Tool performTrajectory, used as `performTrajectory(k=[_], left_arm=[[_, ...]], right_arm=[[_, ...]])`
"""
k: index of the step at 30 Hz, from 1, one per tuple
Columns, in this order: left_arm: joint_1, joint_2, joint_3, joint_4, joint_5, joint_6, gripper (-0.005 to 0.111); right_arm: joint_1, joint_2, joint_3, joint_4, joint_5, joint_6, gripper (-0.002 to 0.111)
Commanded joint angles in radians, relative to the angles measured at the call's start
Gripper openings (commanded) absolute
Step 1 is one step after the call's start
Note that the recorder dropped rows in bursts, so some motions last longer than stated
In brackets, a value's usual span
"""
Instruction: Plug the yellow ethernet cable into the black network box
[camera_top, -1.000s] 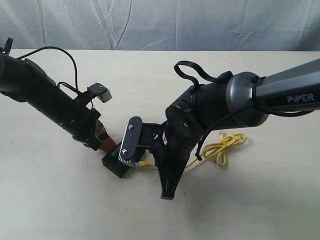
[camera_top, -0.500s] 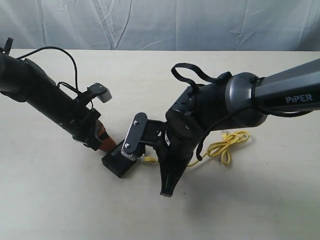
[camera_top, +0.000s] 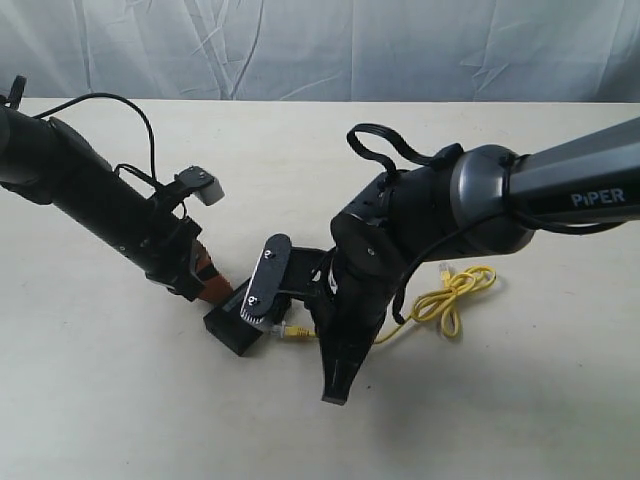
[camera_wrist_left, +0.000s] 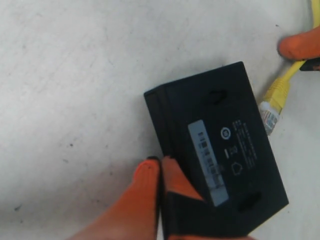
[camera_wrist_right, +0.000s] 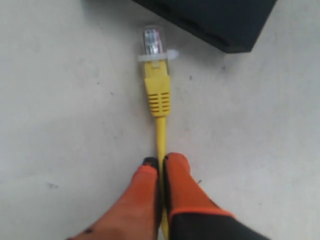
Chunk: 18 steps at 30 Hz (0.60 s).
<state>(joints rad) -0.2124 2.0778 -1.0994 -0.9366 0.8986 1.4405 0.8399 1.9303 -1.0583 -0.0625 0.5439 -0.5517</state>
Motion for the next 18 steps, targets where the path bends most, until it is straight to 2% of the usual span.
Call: performTrajectory(k=[1, 14, 18], left_arm=[[-0.010, 0.007, -0.004, -0.002, 0.011, 0.002, 0.000], [-0.010, 0.007, -0.004, -0.002, 0.011, 0.002, 0.000], [-0.010, 0.007, -0.004, -0.002, 0.011, 0.002, 0.000]], right_arm=[[-0.002, 0.000, -0.002, 0.008, -0.027, -0.026, -0.001], [-0.002, 0.000, -0.002, 0.010, -0.047, -0.026, -0.001], [-0.002, 0.000, -0.002, 0.002, -0.052, -0.084, -0.001]])
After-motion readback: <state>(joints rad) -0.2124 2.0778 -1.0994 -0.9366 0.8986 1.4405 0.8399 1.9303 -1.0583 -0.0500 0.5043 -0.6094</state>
